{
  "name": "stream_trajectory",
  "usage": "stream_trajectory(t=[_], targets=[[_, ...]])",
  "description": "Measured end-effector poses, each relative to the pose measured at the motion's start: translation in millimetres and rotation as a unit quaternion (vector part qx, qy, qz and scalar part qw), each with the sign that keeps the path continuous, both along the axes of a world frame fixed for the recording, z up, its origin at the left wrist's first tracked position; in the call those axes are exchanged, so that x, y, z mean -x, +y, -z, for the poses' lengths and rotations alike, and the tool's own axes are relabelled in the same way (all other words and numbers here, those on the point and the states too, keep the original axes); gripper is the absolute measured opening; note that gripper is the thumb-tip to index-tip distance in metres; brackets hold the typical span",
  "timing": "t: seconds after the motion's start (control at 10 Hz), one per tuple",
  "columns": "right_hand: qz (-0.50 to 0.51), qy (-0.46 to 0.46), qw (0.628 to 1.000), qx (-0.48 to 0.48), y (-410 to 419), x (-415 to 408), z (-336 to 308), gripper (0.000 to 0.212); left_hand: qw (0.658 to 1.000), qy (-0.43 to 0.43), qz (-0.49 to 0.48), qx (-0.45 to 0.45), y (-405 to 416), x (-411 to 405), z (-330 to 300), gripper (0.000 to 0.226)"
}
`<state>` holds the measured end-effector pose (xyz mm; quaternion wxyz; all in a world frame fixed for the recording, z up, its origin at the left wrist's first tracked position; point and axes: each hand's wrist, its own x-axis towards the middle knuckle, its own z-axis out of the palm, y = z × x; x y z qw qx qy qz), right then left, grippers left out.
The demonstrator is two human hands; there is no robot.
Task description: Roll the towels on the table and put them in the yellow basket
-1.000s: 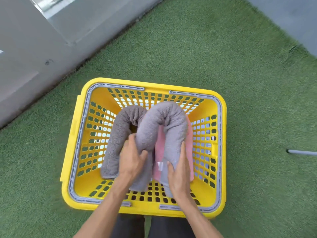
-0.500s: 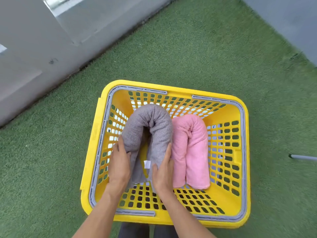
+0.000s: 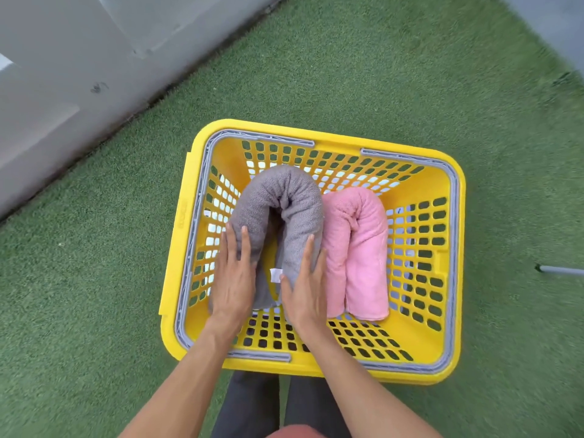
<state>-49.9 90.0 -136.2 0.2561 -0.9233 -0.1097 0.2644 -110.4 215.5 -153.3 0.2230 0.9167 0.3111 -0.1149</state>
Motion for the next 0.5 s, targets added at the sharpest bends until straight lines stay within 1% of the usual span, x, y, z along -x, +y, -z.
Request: stream_trajectory(t=[0.2,0.3,0.4,0.5], targets=[[-0.067,0.014,0.997,0.020,-9,0,0,0.100,1.000,0.007,0.020,-0.015,-4,2,-5,0.073],[-0.076,0.018,0.997,0.005,-18,-6,-17,0.094,0.999,-0.024,0.025,-0.022,-8,0,-22,0.067],[-0.074,0.017,0.997,-0.014,-41,-17,-41,0.085,0.998,-0.043,0.034,-0.013,-23,1,-49,0.068],[-0.103,0.000,0.995,-0.010,-78,-16,-58,0.084,0.995,-0.058,0.071,-0.026,-47,18,-60,0.070]])
